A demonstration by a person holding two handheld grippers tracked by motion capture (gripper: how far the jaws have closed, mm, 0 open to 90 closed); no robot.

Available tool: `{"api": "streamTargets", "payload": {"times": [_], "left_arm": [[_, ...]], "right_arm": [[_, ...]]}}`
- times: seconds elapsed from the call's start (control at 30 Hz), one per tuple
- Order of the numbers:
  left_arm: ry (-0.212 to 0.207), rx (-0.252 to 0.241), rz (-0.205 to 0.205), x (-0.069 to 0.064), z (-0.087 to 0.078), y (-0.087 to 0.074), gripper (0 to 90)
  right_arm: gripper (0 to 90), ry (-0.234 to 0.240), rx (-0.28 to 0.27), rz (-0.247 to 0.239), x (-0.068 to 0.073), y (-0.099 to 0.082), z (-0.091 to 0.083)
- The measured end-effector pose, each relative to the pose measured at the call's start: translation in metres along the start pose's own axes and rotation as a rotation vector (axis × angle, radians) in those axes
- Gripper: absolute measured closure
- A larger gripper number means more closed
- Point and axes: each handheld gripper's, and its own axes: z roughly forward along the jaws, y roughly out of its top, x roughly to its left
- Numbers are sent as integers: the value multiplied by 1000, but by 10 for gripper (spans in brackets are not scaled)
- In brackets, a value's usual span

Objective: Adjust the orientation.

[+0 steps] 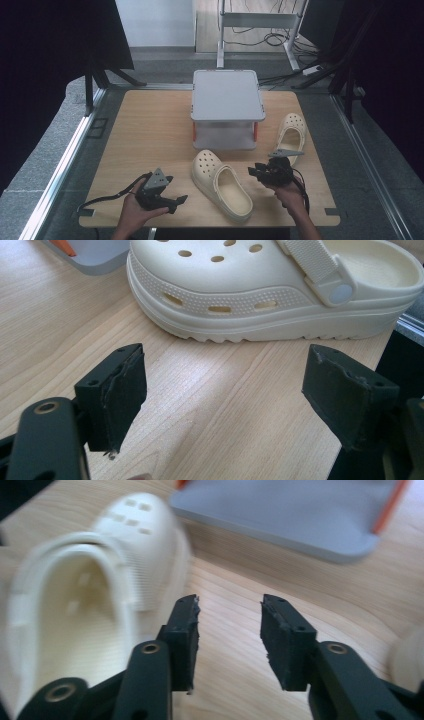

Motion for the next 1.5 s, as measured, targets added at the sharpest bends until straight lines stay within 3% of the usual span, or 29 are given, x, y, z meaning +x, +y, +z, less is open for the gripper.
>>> {"api": "streamTargets", "payload": {"times": [0.13,0.27,0.53,0.73,0.87,0.93,1.0,1.23,1.5], "left_arm": [[2,2,0,0,0,0,182],[3,4,0,1,1,0,182],[2,2,2,1,1,0,182],[3,4,2,1,1,0,182],[1,4,2,1,1,0,182],[-2,5,1,1,2,0,183],[-5,6,4,2,3,1,182],[-14,-4,5,6,4,4,183],[-25,-6,5,10,7,6,183]], "right_arm": [[701,-29,31,16,-12,0,8],[799,-56,97,38,-28,9,21],[871,-125,168,42,-38,21,28],[890,-174,168,49,-43,19,28],[900,-215,164,64,-52,11,22],[900,-178,158,90,-56,6,17],[900,-171,156,94,-57,4,14],[900,-192,166,88,-61,-6,-2],[900,-202,161,125,-83,-25,-31]]}}
